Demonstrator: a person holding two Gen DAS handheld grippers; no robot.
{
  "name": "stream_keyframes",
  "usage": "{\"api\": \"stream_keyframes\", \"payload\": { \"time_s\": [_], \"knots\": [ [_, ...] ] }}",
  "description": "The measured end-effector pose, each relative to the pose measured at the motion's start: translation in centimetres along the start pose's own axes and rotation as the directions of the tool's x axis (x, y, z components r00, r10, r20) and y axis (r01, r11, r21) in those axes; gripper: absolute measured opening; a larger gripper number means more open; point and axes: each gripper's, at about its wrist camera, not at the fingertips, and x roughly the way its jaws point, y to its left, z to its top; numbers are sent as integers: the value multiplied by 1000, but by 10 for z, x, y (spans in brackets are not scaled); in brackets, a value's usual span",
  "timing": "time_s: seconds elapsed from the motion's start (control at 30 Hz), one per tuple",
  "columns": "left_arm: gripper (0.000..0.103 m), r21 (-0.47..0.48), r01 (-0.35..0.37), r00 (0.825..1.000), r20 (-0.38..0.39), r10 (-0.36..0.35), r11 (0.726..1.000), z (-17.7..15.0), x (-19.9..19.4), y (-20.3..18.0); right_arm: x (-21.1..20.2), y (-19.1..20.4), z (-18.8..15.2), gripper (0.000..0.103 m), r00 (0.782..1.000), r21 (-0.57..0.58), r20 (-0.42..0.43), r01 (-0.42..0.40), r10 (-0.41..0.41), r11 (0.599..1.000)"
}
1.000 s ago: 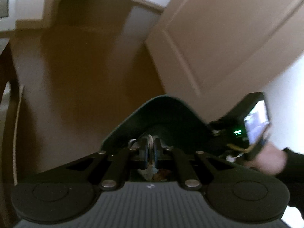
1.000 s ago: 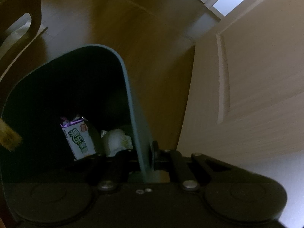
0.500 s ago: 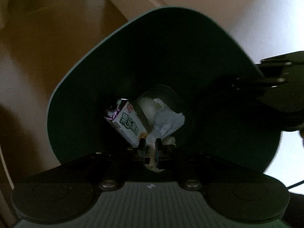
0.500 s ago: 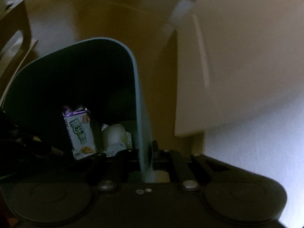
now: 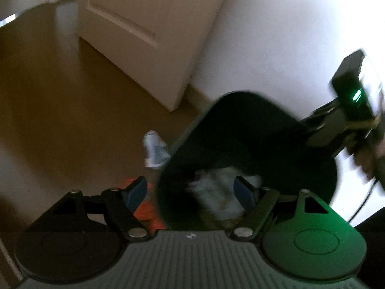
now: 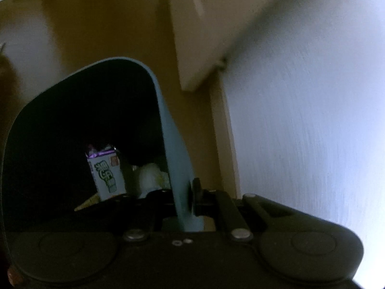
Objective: Collect trash
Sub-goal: 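Lower the left tool and grasp the orange plastic bag on the floor, then carry the orange bag with the left tool and release it into the bin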
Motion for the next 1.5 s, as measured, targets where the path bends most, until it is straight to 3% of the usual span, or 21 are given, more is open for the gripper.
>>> {"api": "stream_keyframes", "payload": {
  "time_s": [0.2, 0.33, 0.43, 0.5, 0.57, 0.67, 0.77, 0.93, 1.03, 1.1, 1.33, 1.43, 1.5],
  "knots": [
    [79, 64, -115, 979, -160, 124, 991, -9, 71, 17, 28, -35, -30, 6, 999, 98, -51, 3, 2, 995],
    [79, 29, -166, 942, -291, 167, 986, -25, 124, 36, 40, -53, -44, 6, 997, 186, -76, -9, 24, 983],
    [79, -77, -143, 911, -400, 100, 987, -43, 178, 42, 49, -65, -50, 6, 994, 260, -92, -28, 54, 965],
    [79, -116, -209, 893, -427, 141, 971, -45, 212, 43, 51, -78, -54, 6, 993, 289, -98, -31, 62, 957],
    [79, -88, -258, 880, -432, 196, 962, -48, 240, 41, 53, -86, -63, 6, 992, 323, -106, -32, 70, 946],
    [79, -96, -254, 836, -523, 168, 962, -62, 287, 44, 53, -95, -79, 7, 989, 368, -122, -32, 83, 929],
    [79, -28, -311, 794, -556, 244, 950, -78, 318, 40, 55, -106, -96, 8, 986, 415, -134, -37, 101, 909],
    [79, 16, -322, 764, -586, 270, 946, -96, 341, 34, 61, -111, -106, 8, 982, 446, -146, -41, 118, 894],
    [77, 26, -323, 760, -588, 275, 946, -101, 351, 33, 67, -113, -106, 8, 982, 464, -142, -48, 128, 885],
    [64, 24, -317, 760, -592, 269, 948, -102, 355, 32, 64, -115, -112, 8, 981, 477, -140, -50, 132, 877],
    [57, 17, -351, 760, -579, 295, 936, -97, 356, 28, 62, -115, -113, 8, 983, 499, -124, -53, 132, 865],
    [57, -12, -335, 790, -548, 274, 942, -87, 338, 28, 60, -114, -112, 8, 985, 500, -123, -40, 117, 865],
    [57, -24, -307, 822, -511, 252, 951, -78, 319, 27, 58, -112, -109, 8, 988, 481, -118, -33, 102, 876]
  ]
}}
